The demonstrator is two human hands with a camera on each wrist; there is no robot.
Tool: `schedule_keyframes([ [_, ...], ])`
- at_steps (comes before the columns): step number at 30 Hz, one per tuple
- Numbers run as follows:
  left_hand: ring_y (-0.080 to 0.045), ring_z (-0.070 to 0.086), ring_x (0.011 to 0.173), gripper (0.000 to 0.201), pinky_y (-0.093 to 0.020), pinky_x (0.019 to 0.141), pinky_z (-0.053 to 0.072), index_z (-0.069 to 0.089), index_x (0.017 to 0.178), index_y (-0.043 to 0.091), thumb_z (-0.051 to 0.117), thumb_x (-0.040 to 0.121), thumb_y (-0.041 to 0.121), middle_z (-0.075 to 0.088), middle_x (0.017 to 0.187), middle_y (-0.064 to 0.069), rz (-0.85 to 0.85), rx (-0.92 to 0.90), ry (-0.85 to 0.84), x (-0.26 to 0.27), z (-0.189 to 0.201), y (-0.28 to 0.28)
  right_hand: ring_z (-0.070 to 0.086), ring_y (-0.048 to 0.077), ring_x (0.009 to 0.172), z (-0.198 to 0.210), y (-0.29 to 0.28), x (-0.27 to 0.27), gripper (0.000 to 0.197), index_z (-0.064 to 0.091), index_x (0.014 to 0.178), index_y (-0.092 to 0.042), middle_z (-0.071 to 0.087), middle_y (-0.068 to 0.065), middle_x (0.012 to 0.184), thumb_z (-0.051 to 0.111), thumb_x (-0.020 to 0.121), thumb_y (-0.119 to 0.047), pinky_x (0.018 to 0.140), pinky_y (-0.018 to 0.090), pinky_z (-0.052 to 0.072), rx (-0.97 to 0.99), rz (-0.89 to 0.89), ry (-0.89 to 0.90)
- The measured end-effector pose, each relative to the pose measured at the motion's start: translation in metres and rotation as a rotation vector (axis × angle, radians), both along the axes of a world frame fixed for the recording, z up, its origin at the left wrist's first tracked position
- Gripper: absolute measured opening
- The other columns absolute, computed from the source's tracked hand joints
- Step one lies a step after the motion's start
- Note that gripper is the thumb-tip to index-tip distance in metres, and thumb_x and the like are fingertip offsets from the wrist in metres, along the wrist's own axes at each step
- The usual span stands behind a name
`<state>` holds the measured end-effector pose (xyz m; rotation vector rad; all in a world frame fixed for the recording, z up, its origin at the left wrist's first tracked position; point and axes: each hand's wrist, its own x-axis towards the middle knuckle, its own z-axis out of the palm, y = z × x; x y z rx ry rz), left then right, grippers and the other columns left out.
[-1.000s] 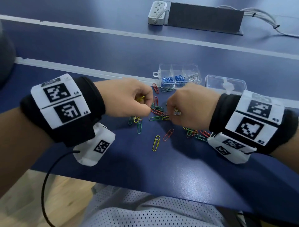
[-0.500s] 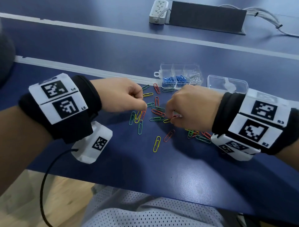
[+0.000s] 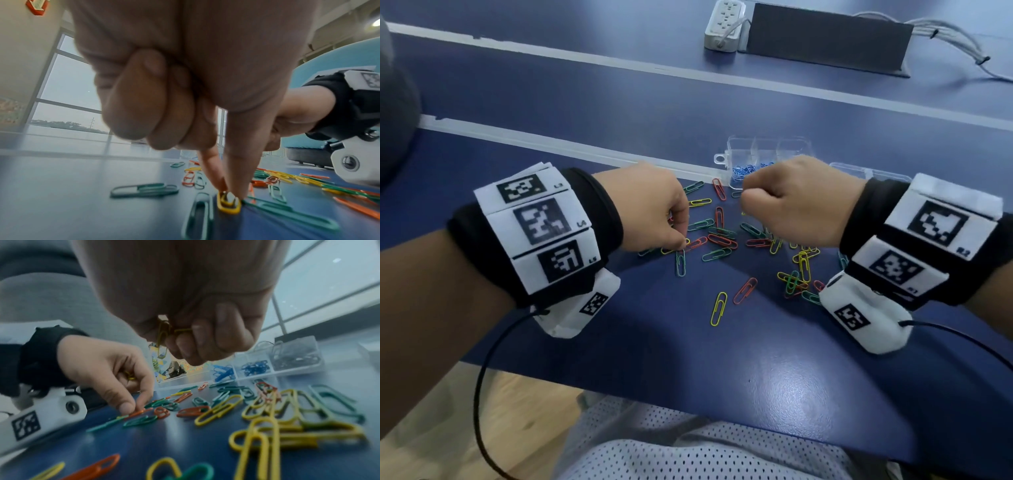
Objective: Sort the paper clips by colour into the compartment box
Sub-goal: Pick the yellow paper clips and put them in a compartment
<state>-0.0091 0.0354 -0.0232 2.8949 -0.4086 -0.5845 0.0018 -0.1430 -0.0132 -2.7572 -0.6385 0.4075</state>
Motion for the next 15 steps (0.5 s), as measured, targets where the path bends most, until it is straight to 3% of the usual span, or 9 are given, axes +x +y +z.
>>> schedule_keyframes([
  [4,-0.003,0.045,0.054,0.009,-0.021,0.053,0.035,0.065,0.076,0.027,0.064,0.082,0.035,0.048,0.052,0.010,0.023,-0.034,-0.004,0.000,0.002,0.004,0.039,0.019,0.057,-0.004,-0.003,0.003,0.039,0.039,0.064,-0.012,0.046,0.004,0.062,0.033,0.096,-0.034,0.056,0.023,0.034,0.062,-0.039,0.119],
  [9,-0.002,0.044,0.056,0.013,-0.019,0.054,0.036,0.069,0.085,0.025,0.069,0.078,0.036,0.047,0.056,0.011,-0.004,0.024,-0.005,-0.003,0.004,0.004,0.044,0.006,0.049,-0.012,-0.003,0.007,0.032,0.046,0.068,-0.021,0.049,-0.006,0.061,0.043,0.095,-0.038,0.052,0.019,0.036,0.098,-0.034,0.218],
  [11,-0.007,0.045,0.059,0.011,-0.023,0.061,0.043,0.069,0.086,0.026,0.066,0.080,0.035,0.045,0.058,0.014,-0.043,0.069,-0.029,-0.005,0.005,0.003,0.046,0.004,0.044,-0.013,-0.003,0.011,0.027,0.051,0.069,-0.023,0.054,-0.007,0.059,0.048,0.093,-0.035,0.050,0.017,0.038,0.151,-0.046,0.275],
  [13,-0.014,0.046,0.067,0.009,-0.028,0.072,0.050,0.068,0.085,0.028,0.062,0.081,0.034,0.043,0.058,0.015,-0.085,0.105,-0.068,-0.007,0.005,0.002,0.048,0.009,0.050,-0.013,-0.004,0.017,0.020,0.056,0.072,-0.024,0.056,-0.007,0.059,0.054,0.092,-0.027,0.051,0.020,0.041,0.223,-0.064,0.357],
  [15,-0.016,0.047,0.069,0.006,-0.029,0.072,0.051,0.064,0.080,0.028,0.059,0.080,0.031,0.044,0.057,0.014,-0.104,0.131,-0.076,-0.010,0.005,0.000,0.050,0.017,0.055,-0.013,-0.007,0.022,0.012,0.063,0.079,-0.021,0.060,-0.001,0.064,0.058,0.089,-0.022,0.050,0.022,0.043,0.287,-0.076,0.413],
])
